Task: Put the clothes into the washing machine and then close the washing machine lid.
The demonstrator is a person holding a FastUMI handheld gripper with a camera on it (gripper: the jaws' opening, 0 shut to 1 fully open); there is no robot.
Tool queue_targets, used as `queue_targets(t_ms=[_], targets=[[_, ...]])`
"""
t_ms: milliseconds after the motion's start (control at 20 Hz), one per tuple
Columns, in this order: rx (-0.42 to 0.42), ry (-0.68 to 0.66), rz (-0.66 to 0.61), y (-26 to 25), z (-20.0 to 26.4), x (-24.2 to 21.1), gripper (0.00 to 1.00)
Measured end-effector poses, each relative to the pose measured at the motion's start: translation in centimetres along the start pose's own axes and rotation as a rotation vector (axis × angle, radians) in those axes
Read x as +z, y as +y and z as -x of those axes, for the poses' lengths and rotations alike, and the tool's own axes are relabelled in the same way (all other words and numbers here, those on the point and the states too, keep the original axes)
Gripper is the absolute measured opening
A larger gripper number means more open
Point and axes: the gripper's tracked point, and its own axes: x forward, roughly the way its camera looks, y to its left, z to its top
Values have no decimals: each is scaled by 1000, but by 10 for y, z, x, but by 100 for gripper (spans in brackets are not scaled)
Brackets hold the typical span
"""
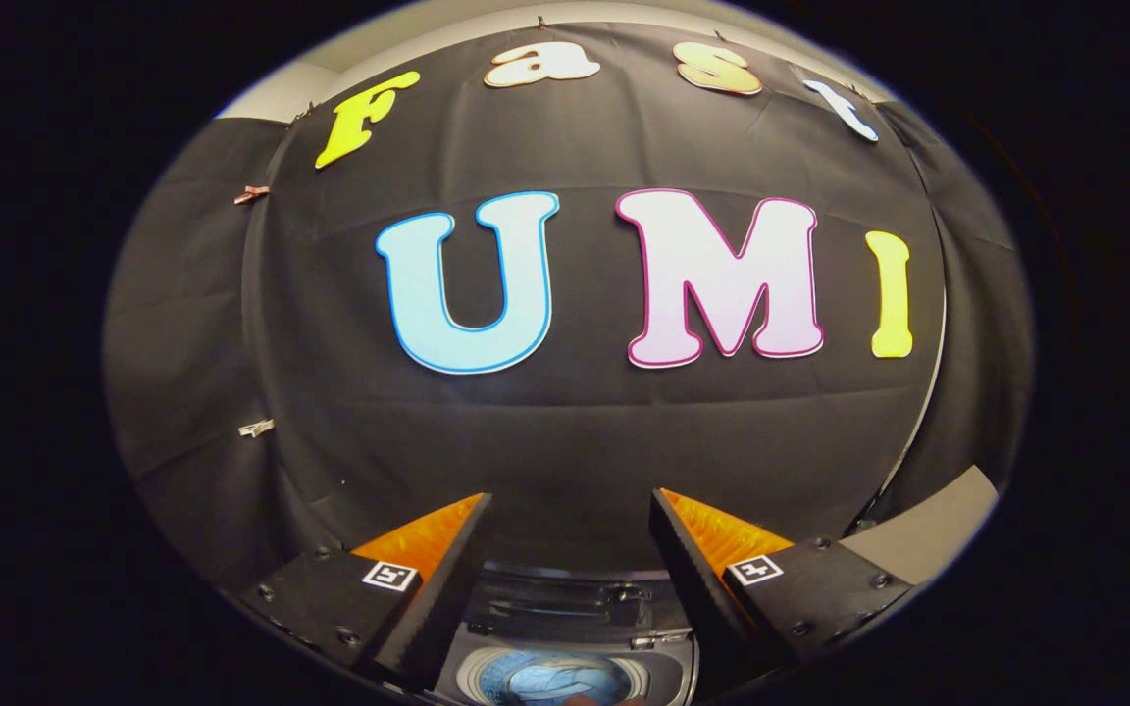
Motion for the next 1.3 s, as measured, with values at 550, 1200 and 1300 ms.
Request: queue_targets(t_ms=[550,1200,1300], targets=[[-55,157,-29,-28,-86,-73,99],[-52,333,4,-32,-78,-135,100],[-47,325,6,-31,-72,-136,100]])
